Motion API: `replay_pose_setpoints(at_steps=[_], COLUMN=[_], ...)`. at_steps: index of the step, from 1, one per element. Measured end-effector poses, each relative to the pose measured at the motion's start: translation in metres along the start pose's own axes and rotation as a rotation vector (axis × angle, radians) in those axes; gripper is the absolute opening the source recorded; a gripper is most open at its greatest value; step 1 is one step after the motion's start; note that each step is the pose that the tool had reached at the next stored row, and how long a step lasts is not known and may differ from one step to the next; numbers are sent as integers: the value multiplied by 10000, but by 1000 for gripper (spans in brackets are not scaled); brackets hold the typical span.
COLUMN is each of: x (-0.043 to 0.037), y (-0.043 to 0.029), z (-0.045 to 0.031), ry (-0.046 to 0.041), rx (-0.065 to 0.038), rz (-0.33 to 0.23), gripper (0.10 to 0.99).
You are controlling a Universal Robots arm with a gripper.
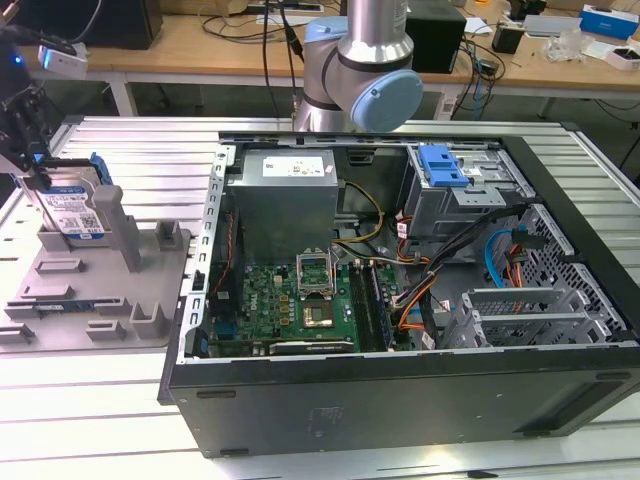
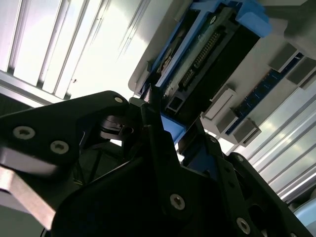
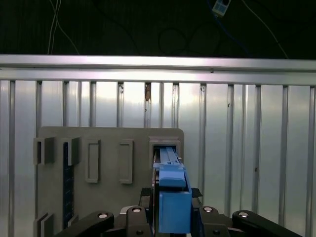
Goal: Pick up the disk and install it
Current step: 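Pick up the disk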
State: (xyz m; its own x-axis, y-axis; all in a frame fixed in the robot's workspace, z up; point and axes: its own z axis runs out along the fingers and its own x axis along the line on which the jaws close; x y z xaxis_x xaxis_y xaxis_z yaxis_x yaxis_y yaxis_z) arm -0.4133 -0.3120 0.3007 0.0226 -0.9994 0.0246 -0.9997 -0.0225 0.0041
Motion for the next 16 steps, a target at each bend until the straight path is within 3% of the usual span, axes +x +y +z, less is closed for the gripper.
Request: replay_pose_setpoints(at_steps=[16], x=[0], y=[0], z=[18], ry=[0], rx=[1], rz=[0], gripper=[365])
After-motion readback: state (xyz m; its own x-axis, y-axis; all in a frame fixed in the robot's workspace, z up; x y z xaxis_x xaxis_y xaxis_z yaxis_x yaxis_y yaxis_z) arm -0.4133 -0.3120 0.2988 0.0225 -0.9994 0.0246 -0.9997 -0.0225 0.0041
